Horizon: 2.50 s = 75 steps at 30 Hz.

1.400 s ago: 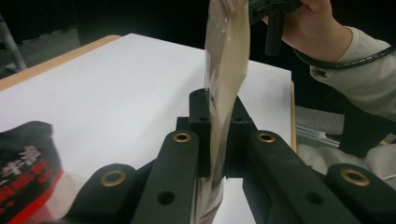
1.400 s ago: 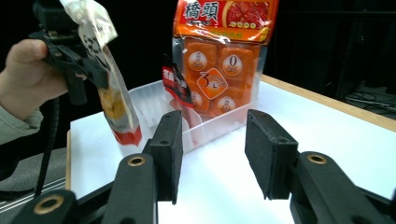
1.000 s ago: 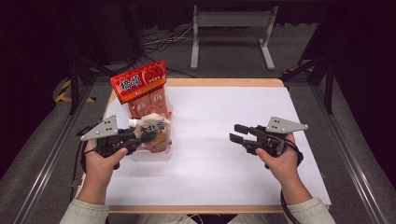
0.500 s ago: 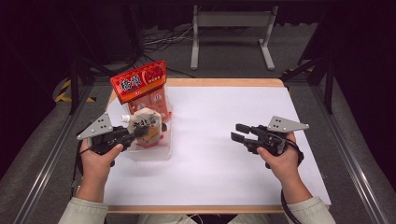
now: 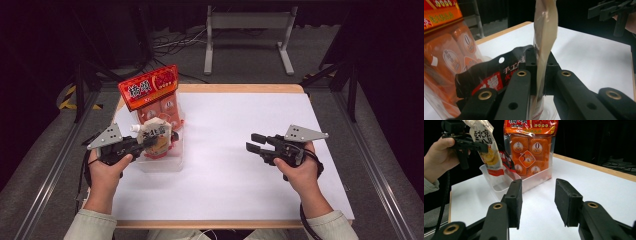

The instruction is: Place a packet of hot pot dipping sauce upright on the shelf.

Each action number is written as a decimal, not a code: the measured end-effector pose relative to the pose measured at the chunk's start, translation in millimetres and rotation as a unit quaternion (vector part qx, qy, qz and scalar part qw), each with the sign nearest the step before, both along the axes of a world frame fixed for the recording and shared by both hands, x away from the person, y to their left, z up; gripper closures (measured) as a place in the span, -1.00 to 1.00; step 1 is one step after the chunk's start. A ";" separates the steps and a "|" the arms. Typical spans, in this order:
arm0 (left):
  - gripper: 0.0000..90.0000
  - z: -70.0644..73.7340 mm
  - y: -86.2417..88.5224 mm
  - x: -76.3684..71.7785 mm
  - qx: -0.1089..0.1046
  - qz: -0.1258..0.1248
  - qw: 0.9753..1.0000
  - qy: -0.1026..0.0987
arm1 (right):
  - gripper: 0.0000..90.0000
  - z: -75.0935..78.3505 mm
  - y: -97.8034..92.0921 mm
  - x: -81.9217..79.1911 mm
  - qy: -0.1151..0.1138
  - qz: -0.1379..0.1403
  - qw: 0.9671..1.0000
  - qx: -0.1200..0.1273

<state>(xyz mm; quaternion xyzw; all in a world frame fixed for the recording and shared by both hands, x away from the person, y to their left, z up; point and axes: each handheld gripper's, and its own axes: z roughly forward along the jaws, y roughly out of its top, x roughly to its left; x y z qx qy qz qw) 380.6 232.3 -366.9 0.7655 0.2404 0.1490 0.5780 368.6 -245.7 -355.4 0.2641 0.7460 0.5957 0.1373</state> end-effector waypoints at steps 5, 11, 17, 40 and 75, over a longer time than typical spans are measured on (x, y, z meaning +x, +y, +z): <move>0.91 -5.9 -0.2 2.0 0.002 -0.005 1.000 0.011 | 0.31 -0.5 -1.2 0.6 0.002 -0.001 1.000 0.002; 0.91 -15.1 1.8 4.9 0.009 -0.007 1.000 0.028 | 0.31 -1.3 -0.5 0.9 0.002 -0.002 1.000 -0.001; 0.90 -20.9 1.1 7.1 0.017 -0.006 0.999 0.035 | 0.30 -1.3 -0.6 1.3 0.002 -0.001 1.000 0.000; 0.88 -32.1 -3.7 11.1 0.048 -0.015 0.997 0.055 | 0.26 -1.7 -0.1 1.1 0.006 0.000 1.000 0.004; -0.67 -16.4 29.4 -12.9 0.034 0.080 0.995 0.051 | 0.00 2.9 -12.1 -4.5 -0.015 -0.021 1.000 0.010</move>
